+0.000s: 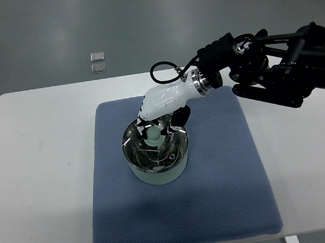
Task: Open lid and place right of pot
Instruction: 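Close the right hand fingers around the green lid knob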
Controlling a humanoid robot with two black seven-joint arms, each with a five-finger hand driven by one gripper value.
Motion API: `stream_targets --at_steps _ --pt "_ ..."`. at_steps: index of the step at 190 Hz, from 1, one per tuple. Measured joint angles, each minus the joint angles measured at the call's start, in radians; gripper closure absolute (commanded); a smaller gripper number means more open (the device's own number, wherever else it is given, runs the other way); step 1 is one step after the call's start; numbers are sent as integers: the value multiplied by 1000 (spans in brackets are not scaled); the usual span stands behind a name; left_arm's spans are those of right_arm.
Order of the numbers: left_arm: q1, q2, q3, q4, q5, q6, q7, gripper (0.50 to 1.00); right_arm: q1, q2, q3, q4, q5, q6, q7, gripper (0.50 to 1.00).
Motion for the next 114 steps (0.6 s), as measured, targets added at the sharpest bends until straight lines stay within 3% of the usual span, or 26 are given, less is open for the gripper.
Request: stream_targets --at_steps 114 --pt "0 0 0 0 0 0 0 500 45 -8 4 1 17 13 0 1000"
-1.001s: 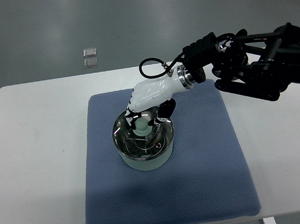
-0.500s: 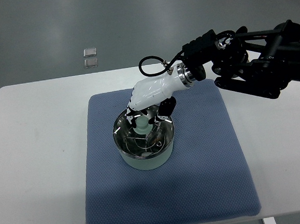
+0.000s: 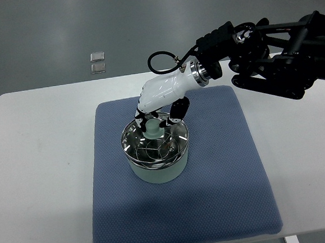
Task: Open lid and place right of pot
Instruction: 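Close the right hand fingers around the green lid knob, then lift the glass lid up off the saucepan with the right hand, then carry the lid beside the saucepan and lower it onto the mat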
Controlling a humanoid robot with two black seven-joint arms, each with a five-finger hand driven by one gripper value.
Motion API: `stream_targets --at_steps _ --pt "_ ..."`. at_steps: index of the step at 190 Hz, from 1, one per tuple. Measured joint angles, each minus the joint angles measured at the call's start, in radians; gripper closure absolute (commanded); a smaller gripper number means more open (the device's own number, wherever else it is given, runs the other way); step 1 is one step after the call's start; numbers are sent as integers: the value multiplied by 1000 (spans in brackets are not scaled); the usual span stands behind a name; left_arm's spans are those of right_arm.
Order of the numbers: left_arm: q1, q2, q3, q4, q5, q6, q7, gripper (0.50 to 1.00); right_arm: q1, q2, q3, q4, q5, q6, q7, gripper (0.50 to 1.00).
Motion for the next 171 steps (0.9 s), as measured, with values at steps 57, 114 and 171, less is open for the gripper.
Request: stream_targets --at_steps 57,114,171 --pt "0 0 0 0 0 0 0 500 1 -2 10 0 18 3 0 1000" --pt "0 0 0 0 0 0 0 500 17 -11 44 -2 34 20 0 1000" --pt "0 0 0 0 0 0 0 500 3 -50 102 -120 35 8 0 1000"
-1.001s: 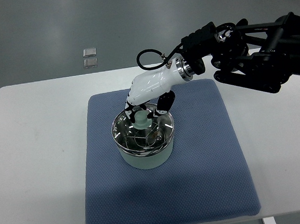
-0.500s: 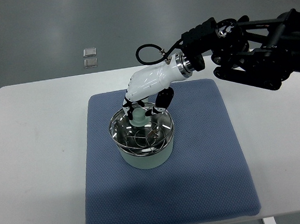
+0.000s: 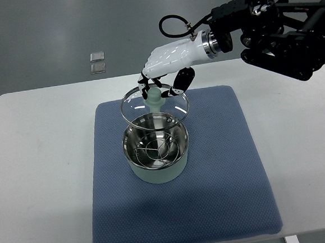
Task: Open lid and place right of pot
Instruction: 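Carry the lid beside the saucepan and lower it onto the mat, then open the right hand and withdraw it from the lid knob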
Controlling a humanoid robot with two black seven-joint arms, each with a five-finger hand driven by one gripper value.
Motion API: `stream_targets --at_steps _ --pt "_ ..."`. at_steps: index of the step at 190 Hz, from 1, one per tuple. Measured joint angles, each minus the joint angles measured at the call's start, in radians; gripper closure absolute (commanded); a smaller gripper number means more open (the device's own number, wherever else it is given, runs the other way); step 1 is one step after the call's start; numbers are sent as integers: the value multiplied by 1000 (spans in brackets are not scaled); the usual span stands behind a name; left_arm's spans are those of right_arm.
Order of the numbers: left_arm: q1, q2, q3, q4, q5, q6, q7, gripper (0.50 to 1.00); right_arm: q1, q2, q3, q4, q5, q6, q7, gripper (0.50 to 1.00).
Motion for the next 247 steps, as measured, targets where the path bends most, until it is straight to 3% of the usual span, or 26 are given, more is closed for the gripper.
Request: stream_targets --at_steps 45,100,225,241,247 --pt "0 0 0 0 0 0 0 500 -51 -87 14 -73 1 -22 0 1000" --pt "0 0 0 0 0 0 0 500 -157 -198 2 -82 -1 -67 0 1000" --pt "0 0 0 0 0 0 0 500 -371 -146 -2 -82 -8 -200 0 1000" --pt "0 0 0 0 0 0 0 500 -386 -144 -2 -86 -8 -212 0 948" --pt "0 0 0 0 0 0 0 500 -390 -143 -2 -90 -8 -217 0 908"
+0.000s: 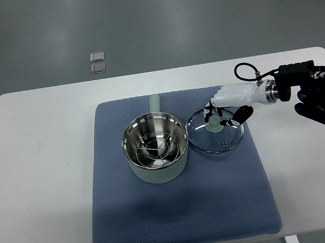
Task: Open lid and place right of pot
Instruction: 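Open the right hand and withdraw it from the lid knob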
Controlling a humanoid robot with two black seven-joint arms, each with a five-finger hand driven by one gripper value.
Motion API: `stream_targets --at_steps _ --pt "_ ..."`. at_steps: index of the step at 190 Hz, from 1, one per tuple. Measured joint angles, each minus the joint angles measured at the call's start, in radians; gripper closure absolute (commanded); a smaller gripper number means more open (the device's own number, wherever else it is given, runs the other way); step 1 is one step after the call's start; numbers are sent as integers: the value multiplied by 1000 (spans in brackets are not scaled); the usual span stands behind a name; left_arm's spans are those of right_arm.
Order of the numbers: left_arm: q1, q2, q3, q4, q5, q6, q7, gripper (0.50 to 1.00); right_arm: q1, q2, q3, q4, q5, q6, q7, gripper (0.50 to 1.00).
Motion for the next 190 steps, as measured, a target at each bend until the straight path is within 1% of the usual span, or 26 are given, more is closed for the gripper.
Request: stream_targets --at_steps 1,2,3,4,5,6,7,10,11,16,17,18,19,23,35,50,68,75,84,91,109,147,165,190 --pt "0 0 0 0 0 0 0 500 -1 0 0 -1 0 -1 0 895" --pt "0 0 0 0 0 0 0 500 -1 1 0 -2 0 -2 0 895" --pt "0 0 0 0 0 0 0 500 -2 1 0 -3 0 -3 0 881" --pt "0 0 0 0 0 0 0 500 -2 2 0 -4 0 -3 0 881" --pt "0 0 0 0 0 0 0 500 -3 3 0 -5 0 -4 0 863" --pt "0 0 0 0 0 0 0 500 -3 4 0 -6 0 -5 0 863" --pt "0 0 0 0 0 0 0 500 -3 4 0 -7 0 -6 0 844" --pt "0 0 0 0 0 0 0 500 -4 7 0 -11 0 -8 0 830" --pt "0 0 0 0 0 0 0 500 -4 8 0 -13 0 -8 0 816" --pt "0 0 0 0 0 0 0 500 -5 16 0 -22 1 -11 0 795" --pt "0 0 0 0 0 0 0 500 -5 17 0 -23 1 -12 0 783" --pt "0 0 0 0 0 0 0 500 -6 18 0 -24 1 -12 0 783" --pt "0 0 0 0 0 0 0 500 -6 20 0 -26 1 -13 0 769" --pt "0 0 0 0 0 0 0 500 -6 25 1 -31 2 -14 0 750" --pt "0 0 0 0 0 0 0 500 -8 38 3 -40 4 -15 0 742" --pt "0 0 0 0 0 0 0 500 -9 42 4 -44 6 -14 0 691" --pt "0 0 0 0 0 0 0 500 -8 41 10 -43 8 -7 0 671" --pt "0 0 0 0 0 0 0 500 -6 38 12 -41 12 -5 0 642" --pt "0 0 0 0 0 0 0 500 0 34 14 -38 27 -4 0 630" --pt "0 0 0 0 0 0 0 500 7 31 15 -37 50 -3 0 601" --pt "0 0 0 0 0 0 0 500 31 20 21 -34 145 11 0 599" --pt "0 0 0 0 0 0 0 500 48 -12 24 -36 391 93 0 585" --pt "0 0 0 0 0 0 0 500 48 -14 25 -43 509 104 0 581" --pt "0 0 0 0 0 0 0 500 34 -6 26 -59 681 100 0 579"
